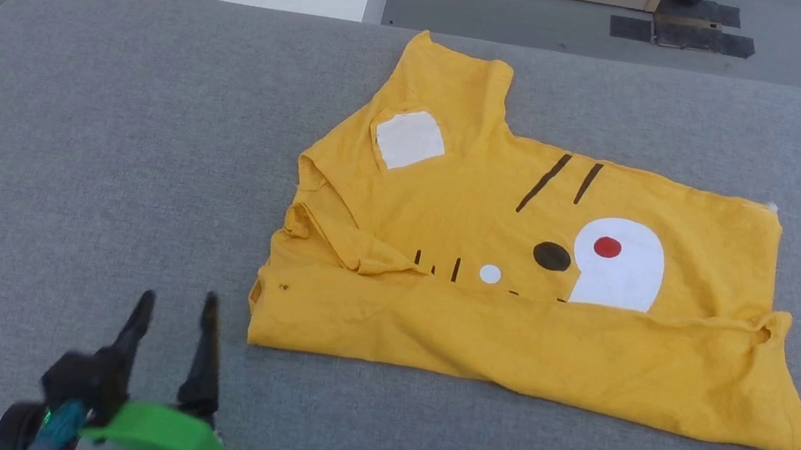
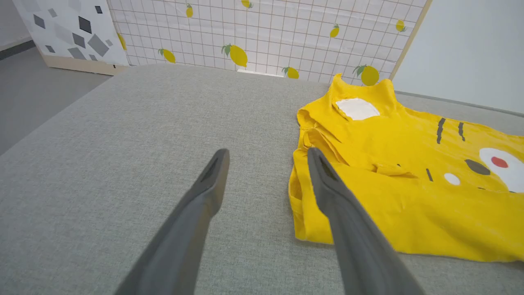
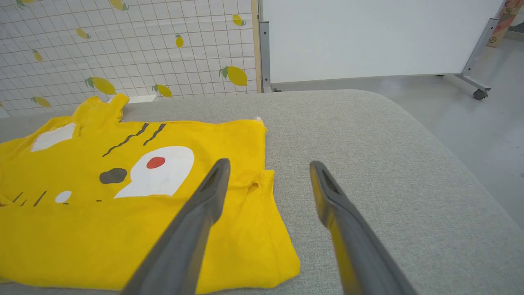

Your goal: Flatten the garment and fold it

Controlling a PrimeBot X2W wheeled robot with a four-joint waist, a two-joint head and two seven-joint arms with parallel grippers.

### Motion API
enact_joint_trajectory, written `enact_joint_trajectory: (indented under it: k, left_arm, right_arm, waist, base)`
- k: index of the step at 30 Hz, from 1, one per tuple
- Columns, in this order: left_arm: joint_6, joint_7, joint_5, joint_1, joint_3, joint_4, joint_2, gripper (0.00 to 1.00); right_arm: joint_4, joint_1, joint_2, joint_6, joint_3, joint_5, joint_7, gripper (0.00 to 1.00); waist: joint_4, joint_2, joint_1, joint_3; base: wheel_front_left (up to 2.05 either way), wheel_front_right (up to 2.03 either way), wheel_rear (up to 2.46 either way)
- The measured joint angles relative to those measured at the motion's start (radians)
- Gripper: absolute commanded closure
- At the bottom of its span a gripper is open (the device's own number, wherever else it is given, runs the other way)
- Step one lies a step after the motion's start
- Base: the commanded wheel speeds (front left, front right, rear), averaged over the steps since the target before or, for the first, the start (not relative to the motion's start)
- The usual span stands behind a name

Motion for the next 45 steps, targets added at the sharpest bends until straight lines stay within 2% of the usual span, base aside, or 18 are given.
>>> enact_joint_trajectory:
  k: [5, 11, 14, 19, 20, 21, 26, 31, 34, 38, 42, 45]
  left_arm:
    - [-0.060, 0.222, -0.003, -0.116, -0.076, 0.024, 0.049, 0.00]
    - [-0.091, 0.415, -0.030, -0.174, -0.122, 0.110, 0.064, 0.00]
    - [-0.093, 0.456, -0.058, -0.187, -0.123, 0.153, 0.063, 0.00]
    - [-0.104, 0.463, -0.092, -0.220, -0.112, 0.229, 0.051, 0.00]
    - [-0.112, 0.458, -0.097, -0.229, -0.110, 0.242, 0.047, 0.71]
    - [-0.121, 0.454, -0.104, -0.237, -0.112, 0.258, 0.044, 1.00]
    - [-0.149, 0.448, -0.137, -0.264, -0.113, 0.307, 0.027, 1.00]
    - [-0.147, 0.423, -0.151, -0.252, -0.089, 0.292, 0.027, 1.00]
    - [-0.122, 0.408, -0.154, -0.226, -0.063, 0.259, 0.036, 1.00]
    - [-0.099, 0.402, -0.155, -0.197, -0.047, 0.202, 0.042, 1.00]
    - [-0.085, 0.403, -0.155, -0.191, -0.047, 0.159, 0.043, 1.00]
    - [-0.080, 0.403, -0.155, -0.191, -0.049, 0.138, 0.041, 1.00]
  right_arm:
    - [0.002, -0.017, 0.000, 0.000, 0.006, -0.005, 0.008, 0.00]
    - [0.010, -0.025, 0.001, 0.000, 0.019, -0.005, 0.010, 0.00]
    - [0.012, -0.028, 0.001, 0.000, 0.023, -0.005, 0.010, 0.00]
    - [0.014, -0.037, 0.000, 0.000, 0.024, -0.005, 0.017, 0.00]
    - [0.014, -0.040, 0.000, 0.000, 0.025, -0.005, 0.018, 0.00]
    - [0.014, -0.041, -0.002, 0.000, 0.025, -0.005, 0.018, 0.00]
    - [0.012, -0.048, -0.038, 0.000, 0.048, -0.005, 0.046, 0.00]
    - [-0.004, -0.104, -0.135, 0.000, 0.080, 0.034, 0.129, 0.00]
    - [-0.008, -0.142, -0.212, 0.000, 0.089, 0.068, 0.228, 0.00]
    - [0.019, -0.148, -0.283, 0.000, 0.094, 0.141, 0.429, 0.00]
    - [0.047, -0.116, -0.313, 0.000, 0.100, 0.213, 0.605, 0.00]
    - [0.054, -0.097, -0.310, 0.000, 0.098, 0.241, 0.654, 0.00]
  waist:
    - [0.001, 0.0000, 0.0000, 0.017]
    - [-0.010, 0.0000, 0.0000, 0.037]
    - [-0.020, 0.0000, 0.0000, 0.051]
    - [-0.036, 0.0000, 0.0000, 0.071]
    - [-0.038, 0.0000, 0.0000, 0.075]
    - [-0.040, 0.0000, 0.0000, 0.078]
    - [-0.041, 0.0000, 0.0000, 0.076]
    - [-0.041, 0.0000, 0.0000, 0.063]
    - [-0.040, 0.0000, 0.0000, 0.063]
    - [-0.032, 0.0000, 0.0000, 0.072]
    - [-0.023, 0.0000, 0.0000, 0.093]
    - [-0.016, 0.0000, 0.0000, 0.114]
  base:
    - [0.00, 0.00, 0.00]
    - [0.00, 0.00, 0.00]
    - [0.00, 0.00, 0.00]
    - [0.00, 0.00, 0.00]
    - [0.00, 0.00, 0.00]
    - [0.00, 0.00, 0.00]
    - [0.00, 0.00, 0.00]
    - [0.00, 0.00, 0.00]
    - [0.00, 0.00, 0.00]
    - [0.00, 0.00, 0.00]
    - [0.00, 0.00, 0.00]
    - [0.00, 0.00, 0.00]
